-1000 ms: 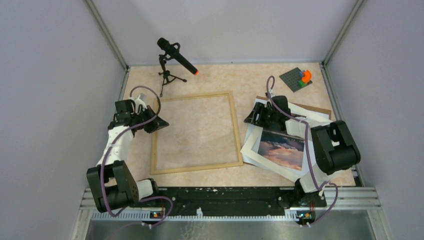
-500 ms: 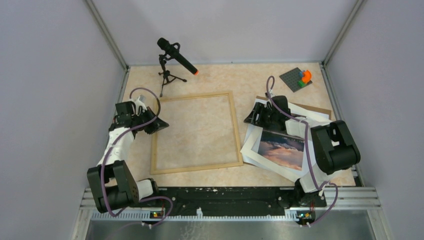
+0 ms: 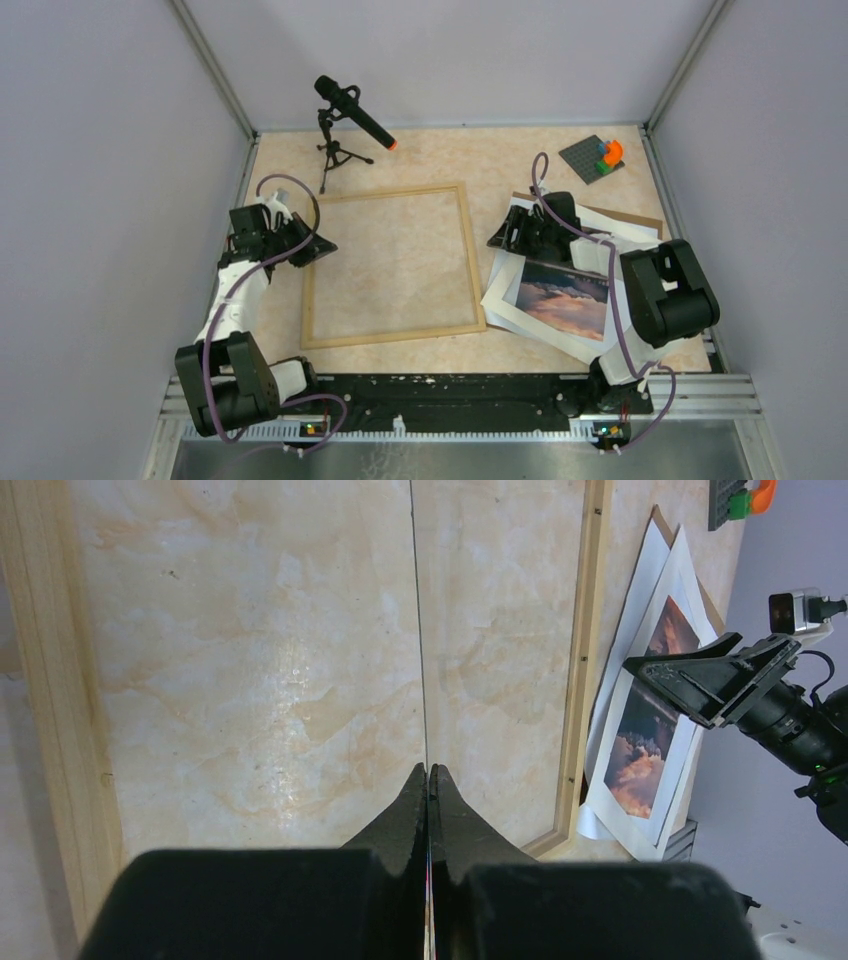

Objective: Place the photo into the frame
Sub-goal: Place the photo frame item in the photo frame.

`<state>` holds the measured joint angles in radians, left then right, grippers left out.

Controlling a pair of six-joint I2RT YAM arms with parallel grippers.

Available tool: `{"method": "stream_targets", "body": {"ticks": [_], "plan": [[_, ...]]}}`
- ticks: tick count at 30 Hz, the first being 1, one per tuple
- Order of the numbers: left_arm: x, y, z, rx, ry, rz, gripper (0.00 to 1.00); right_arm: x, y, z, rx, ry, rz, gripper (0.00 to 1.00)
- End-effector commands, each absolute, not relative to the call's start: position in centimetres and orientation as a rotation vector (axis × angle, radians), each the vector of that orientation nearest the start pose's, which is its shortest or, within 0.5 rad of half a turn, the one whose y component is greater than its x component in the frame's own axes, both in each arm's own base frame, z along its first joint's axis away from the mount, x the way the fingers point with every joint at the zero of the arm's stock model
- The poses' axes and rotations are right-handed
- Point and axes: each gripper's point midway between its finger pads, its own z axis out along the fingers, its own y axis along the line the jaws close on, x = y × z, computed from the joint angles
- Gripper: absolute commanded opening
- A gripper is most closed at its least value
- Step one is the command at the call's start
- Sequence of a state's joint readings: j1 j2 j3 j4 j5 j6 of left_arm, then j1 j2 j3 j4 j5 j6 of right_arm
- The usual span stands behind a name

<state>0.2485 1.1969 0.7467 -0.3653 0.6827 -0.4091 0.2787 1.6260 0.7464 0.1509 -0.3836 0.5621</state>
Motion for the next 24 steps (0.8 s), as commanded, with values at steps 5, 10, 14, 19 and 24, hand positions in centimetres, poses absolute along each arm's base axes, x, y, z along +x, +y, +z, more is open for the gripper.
{"method": "stream_targets", "body": {"ticks": [5,10,14,19,24], "plan": [[30.4,-4.9,15.6,-0.356,2.197,-0.848,0.00,35.2,19.2,5.3,0.113,2.351,0.877,0.61],[30.3,-4.9,16.1,-0.341,2.178,-0.844,0.00,35.2,19.2,5.4,0.113,2.349,0.877,0.61],[30.3,-4.9,16.4,-0.337,2.161,-0.841,0.00,35.1,19.3,5.4,0.111,2.346,0.879,0.61],[30.7,-5.2,16.5,-0.337,2.144,-0.873,0.00,35.1,19.3,5.5,0.110,2.346,0.882,0.61],[31.2,-5.4,16.8,-0.316,2.123,-0.899,0.00,35.1,19.3,5.5,0.110,2.345,0.882,0.61]]}}
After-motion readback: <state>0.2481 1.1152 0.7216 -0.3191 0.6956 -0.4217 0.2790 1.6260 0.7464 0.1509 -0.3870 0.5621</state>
